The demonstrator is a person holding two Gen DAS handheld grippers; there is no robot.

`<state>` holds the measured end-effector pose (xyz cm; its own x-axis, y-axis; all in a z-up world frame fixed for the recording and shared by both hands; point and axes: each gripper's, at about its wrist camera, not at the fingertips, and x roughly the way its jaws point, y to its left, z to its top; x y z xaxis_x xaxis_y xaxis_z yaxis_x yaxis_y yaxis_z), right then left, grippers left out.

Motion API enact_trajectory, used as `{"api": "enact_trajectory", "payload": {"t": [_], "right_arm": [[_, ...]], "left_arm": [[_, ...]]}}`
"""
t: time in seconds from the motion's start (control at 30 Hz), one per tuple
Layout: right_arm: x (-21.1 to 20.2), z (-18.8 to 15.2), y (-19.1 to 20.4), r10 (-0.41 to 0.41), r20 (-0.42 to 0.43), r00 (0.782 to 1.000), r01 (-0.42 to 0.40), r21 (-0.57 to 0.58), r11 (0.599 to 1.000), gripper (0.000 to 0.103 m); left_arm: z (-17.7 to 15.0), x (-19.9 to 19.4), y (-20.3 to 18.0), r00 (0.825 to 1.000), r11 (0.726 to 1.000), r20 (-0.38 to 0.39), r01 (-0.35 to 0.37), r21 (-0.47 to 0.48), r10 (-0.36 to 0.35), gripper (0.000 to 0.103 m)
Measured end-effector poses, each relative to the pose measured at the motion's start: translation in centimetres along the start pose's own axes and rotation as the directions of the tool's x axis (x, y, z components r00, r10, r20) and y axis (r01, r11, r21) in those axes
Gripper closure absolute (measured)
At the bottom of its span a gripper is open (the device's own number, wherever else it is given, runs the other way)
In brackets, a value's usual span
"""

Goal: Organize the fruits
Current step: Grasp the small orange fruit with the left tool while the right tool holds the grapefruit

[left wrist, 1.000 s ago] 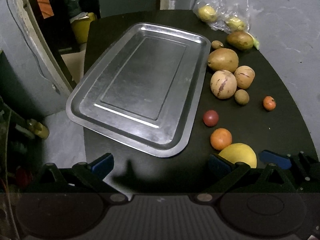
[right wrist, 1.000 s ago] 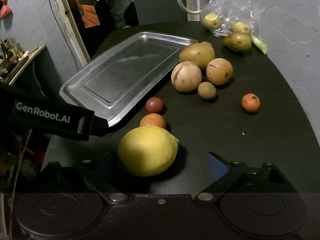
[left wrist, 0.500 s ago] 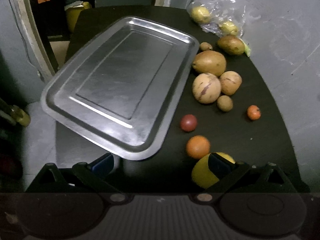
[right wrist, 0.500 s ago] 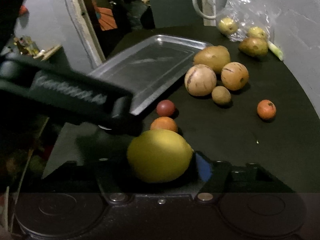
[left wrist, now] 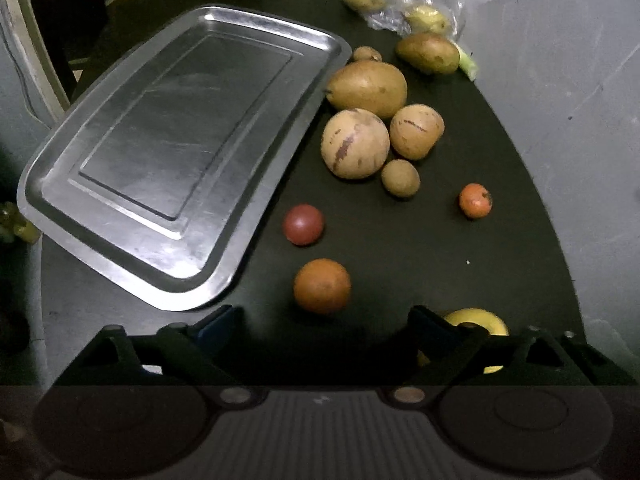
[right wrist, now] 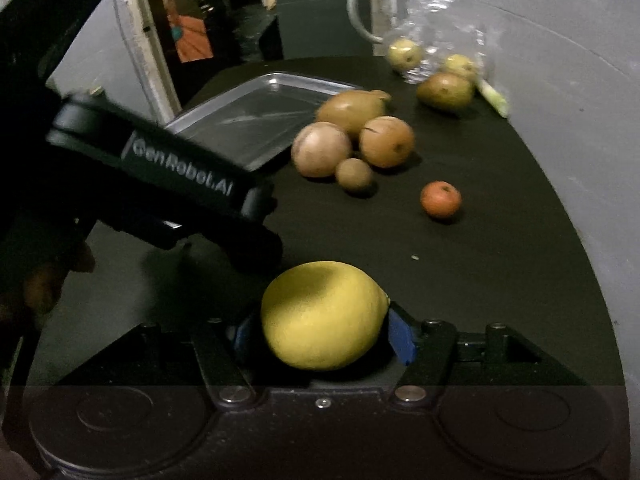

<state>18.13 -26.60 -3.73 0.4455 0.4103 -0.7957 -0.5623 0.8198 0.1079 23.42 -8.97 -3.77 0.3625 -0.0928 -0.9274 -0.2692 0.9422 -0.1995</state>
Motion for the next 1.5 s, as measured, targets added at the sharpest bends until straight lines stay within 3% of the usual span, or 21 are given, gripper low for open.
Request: {"api": "enact_trajectory", "payload": {"t": [0.27,0.4,0.63,0.8,1.2,1.5], "right_arm": [[-0.7,-0.8,-1.9,0.018,0.015,1.000,-0.019,0.036,0.999,0.036],[-0.8,-1.0,-2.2,0.034,0.022,0.999,-0.035,0.038,0.999,0.036],[-0.9,-1.0,-2.3,0.042,0.030,0.999,-0.043,0.041,0.998,0.036],[-0.8,-1.2,-2.1,0.027,0.035,0.999,-0.029,0.042,0.999,0.036],[-0.6,-1.1,-0.8,0.022,0.019,1.000,-0.024,0.085,0.996,0.037],[-0.3,-0.9,1.5,0.045,0.017,0.999,-0.046,0.103,0.994,0.037]], "left_arm": [[0.8,1.1,-1.3,0.997,0.998,0.020,-0.068,-0.019,0.068,0.024],[0.9,1.1,-1.6,0.995,0.996,0.042,-0.085,-0.023,0.086,0.036],[0.8,0.9,-1.6,0.995,0.996,0.062,-0.081,-0.033,0.083,0.051],[0.3,0.6,-1.5,0.995,0.998,0.078,-0.063,0.005,0.062,0.068],[-1.8,-0.4,-0.5,0.995,0.993,0.052,0.080,0.084,-0.085,0.070],[-2.2,-2.1,2.7,0.988,0.990,0.082,0.128,0.066,-0.133,0.070]]}}
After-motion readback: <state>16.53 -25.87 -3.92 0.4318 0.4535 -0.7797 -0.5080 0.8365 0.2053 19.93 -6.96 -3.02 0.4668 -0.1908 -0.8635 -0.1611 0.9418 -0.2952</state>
